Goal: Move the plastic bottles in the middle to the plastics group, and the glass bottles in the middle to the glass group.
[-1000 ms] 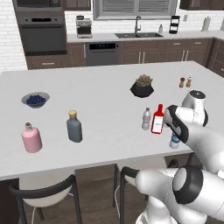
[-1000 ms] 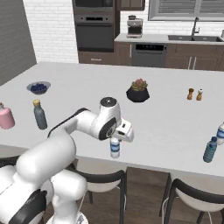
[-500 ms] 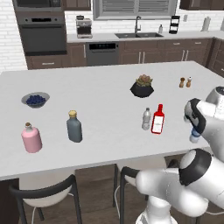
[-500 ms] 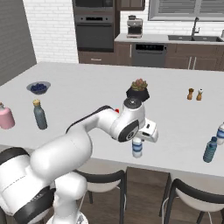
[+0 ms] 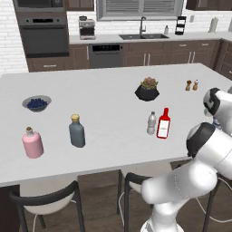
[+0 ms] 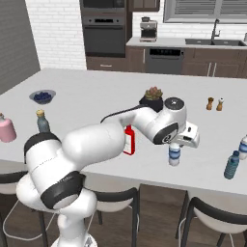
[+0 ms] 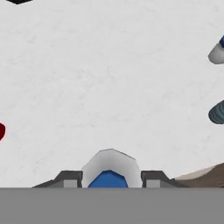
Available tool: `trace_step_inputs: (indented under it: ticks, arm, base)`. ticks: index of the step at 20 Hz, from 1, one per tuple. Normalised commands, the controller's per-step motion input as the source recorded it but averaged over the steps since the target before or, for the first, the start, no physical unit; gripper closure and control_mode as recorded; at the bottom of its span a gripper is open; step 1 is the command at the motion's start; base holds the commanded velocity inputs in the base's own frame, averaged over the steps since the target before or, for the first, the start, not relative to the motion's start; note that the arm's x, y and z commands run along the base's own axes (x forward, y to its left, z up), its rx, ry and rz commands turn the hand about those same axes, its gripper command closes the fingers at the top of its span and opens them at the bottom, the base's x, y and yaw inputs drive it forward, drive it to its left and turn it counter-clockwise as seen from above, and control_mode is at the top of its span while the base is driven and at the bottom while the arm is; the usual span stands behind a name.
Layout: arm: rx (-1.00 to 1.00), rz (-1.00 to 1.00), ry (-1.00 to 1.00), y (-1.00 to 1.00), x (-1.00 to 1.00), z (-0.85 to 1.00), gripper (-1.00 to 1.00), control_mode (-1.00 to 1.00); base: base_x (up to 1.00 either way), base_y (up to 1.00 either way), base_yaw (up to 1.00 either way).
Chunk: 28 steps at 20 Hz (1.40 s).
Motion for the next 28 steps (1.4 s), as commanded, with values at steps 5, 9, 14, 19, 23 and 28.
trace_step_inputs:
  ticks: [5, 9, 14, 19, 23, 28]
  arm:
    - [0.0, -0.01, 0.06, -0.35, 0.28, 0.0, 1.0, -1.0]
    - [-0.04, -0.05, 0.02, -0.04, 0.0, -0.24, 1.0, -1.0]
    - [-0.03, -0.07, -0.01, -0.05, 0.17, 0.02, 1.0, -1.0]
    - [0.0, -0.09, -0.06, -0.23, 0.27, 0.01, 1.0, -1.0]
    - [0.0, -0.11, -0.04, -0.36, 0.11, 0.07, 1.0, -1.0]
    - [0.1, -0.04, -0.11, -0.55, -0.01, 0.15, 1.0, -1.0]
  base:
    - [0.0, 0.0, 0.0]
    - [0.0, 0.0, 0.0]
    - [0.0, 0.0, 0.0]
    - [0.0, 0.0, 0.0]
    - [0.0, 0.0, 0.0]
    - [0.0, 0.0, 0.0]
